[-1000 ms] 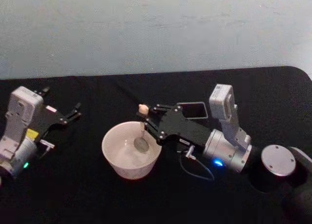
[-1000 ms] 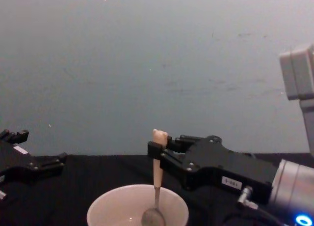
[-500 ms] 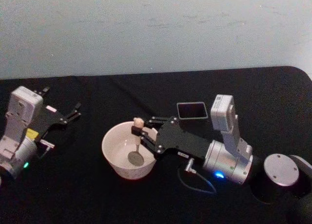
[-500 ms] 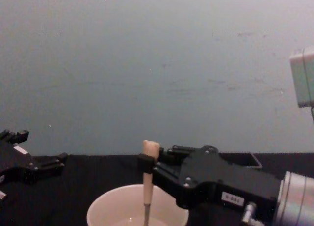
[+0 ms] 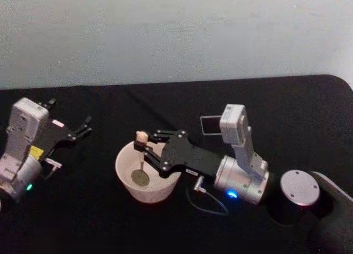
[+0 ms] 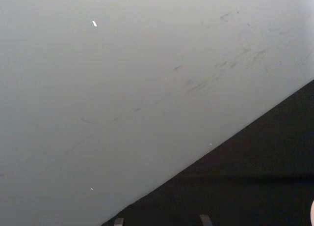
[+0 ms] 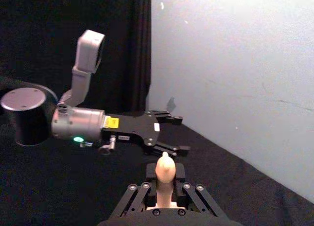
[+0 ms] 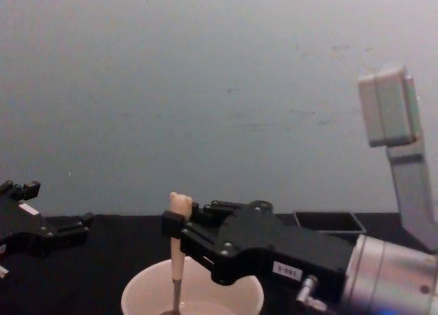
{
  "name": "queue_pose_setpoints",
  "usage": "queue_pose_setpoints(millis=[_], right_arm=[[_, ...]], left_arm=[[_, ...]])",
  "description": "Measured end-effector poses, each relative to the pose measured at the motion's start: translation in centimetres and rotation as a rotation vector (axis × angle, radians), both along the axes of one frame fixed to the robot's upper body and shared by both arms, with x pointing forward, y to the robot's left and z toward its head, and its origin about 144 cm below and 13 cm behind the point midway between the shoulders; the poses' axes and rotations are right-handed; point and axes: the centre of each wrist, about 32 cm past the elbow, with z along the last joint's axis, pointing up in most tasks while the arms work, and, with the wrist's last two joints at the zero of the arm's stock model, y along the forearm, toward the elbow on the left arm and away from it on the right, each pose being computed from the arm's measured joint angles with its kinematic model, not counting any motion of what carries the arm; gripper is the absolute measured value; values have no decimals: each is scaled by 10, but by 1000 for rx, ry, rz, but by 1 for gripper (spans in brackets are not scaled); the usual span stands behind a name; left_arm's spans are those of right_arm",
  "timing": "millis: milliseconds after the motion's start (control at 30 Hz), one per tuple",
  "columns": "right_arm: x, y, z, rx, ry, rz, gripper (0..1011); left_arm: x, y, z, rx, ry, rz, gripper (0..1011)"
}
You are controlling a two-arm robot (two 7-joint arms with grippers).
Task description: Pick up the stirring spoon with one hand, stir inside the cup, then place it back in its original position.
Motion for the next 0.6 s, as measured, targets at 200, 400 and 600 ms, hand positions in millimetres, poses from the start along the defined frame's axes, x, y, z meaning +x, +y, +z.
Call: queue_pose_setpoints(millis=[200,400,600], right_arm=[[11,7,1,-1,-12,-21,209],[19,6,2,-4,-19,-55,209],[24,1,2,-6,-20,-87,209]], left_arm=[[0,0,0,0,0,0,1001],[0,0,0,0,0,0,1001],[0,0,0,0,0,0,1001]])
